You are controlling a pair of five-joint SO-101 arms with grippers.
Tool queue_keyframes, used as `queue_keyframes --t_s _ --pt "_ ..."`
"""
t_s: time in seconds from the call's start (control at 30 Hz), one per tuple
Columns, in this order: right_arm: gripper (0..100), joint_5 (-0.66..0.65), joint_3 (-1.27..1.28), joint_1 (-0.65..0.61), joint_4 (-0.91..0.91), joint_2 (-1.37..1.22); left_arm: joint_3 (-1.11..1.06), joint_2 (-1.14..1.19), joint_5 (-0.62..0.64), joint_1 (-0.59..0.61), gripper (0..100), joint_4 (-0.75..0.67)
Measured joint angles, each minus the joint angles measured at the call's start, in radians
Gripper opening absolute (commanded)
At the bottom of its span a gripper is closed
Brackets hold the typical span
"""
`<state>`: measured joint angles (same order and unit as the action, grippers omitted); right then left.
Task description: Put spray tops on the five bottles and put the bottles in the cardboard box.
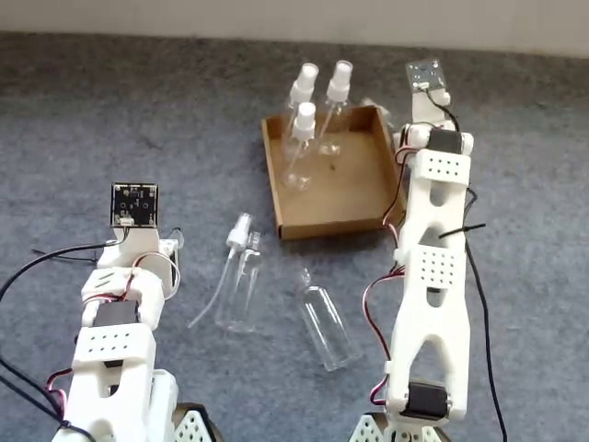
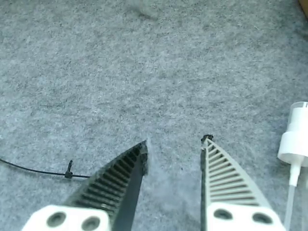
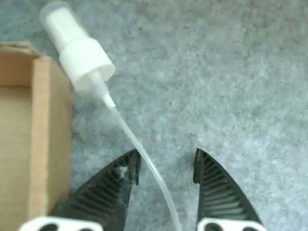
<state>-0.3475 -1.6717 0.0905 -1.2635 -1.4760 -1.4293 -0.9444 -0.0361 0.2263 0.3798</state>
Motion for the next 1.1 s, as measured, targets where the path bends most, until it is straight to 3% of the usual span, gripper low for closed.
queue_keyframes --t_s 0.13,1.1 --pt "8.1 0.000 0.000 0.000 0.003 0.000 0.000 0.000 0.000 0.000 17 0.000" --pt "8.0 0.000 0.002 -0.005 0.009 0.080 0.000 0.000 0.000 0.000 17 0.000"
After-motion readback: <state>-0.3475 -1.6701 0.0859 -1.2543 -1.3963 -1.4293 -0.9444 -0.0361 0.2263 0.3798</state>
